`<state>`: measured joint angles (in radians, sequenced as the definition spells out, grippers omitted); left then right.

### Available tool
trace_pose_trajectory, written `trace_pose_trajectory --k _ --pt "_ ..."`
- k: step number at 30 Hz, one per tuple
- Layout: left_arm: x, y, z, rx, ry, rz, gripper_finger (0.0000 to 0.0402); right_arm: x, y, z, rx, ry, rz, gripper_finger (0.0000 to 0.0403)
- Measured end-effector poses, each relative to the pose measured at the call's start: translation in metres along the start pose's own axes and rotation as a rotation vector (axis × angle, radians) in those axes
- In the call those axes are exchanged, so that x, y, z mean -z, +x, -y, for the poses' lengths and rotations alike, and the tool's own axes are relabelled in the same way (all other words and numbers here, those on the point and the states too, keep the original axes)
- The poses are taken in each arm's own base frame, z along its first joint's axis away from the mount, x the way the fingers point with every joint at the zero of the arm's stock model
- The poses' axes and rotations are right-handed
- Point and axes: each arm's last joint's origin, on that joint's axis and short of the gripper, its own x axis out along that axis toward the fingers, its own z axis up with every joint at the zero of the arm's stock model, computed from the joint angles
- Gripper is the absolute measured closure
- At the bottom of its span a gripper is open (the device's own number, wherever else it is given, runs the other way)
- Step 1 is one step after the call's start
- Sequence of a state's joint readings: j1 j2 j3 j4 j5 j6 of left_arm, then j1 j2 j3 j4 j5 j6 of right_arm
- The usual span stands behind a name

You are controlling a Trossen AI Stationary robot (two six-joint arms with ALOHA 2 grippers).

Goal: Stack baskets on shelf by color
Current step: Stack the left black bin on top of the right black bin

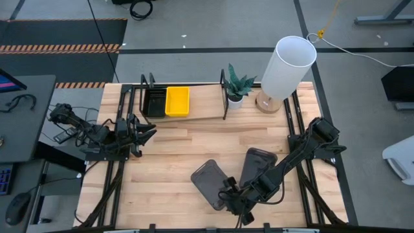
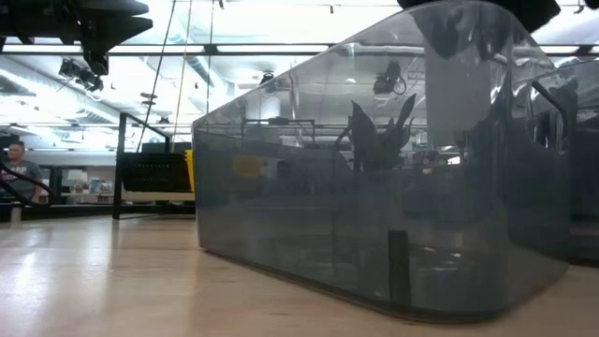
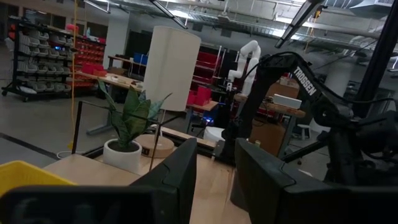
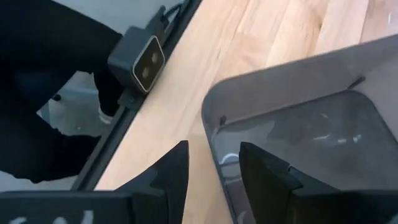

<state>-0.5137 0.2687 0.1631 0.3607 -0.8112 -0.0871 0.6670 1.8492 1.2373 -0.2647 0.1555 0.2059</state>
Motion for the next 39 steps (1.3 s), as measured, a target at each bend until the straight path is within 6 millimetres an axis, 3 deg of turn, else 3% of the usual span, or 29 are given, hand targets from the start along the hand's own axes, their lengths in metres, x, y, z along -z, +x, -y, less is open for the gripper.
trace_pose_trajectory --k 10,19,23,29,39 --pt "0.0 0.0 0.0 0.0 0.001 0.0 0.0285 0.014 0.005 0.003 0.023 -0.057 -0.042 0.0272" --pt "0.0 0.0 0.0 0.0 0.0 0.0 0.0285 0.013 0.006 0.008 0.021 -0.087 -0.043 0.0388" --pt "0.0 0.0 0.0 0.0 0.0 0.0 0.0285 0.011 0.006 0.011 0.037 -0.116 -0.042 0.0389" --pt "0.001 0.0 0.0 -0.001 0.011 -0.01 0.0285 -0.008 -0.009 0.011 0.109 -0.181 -0.074 0.0396" --pt "0.001 0.0 0.0 -0.001 0.011 -0.01 0.0285 -0.039 -0.045 0.009 0.249 -0.139 -0.172 0.04"
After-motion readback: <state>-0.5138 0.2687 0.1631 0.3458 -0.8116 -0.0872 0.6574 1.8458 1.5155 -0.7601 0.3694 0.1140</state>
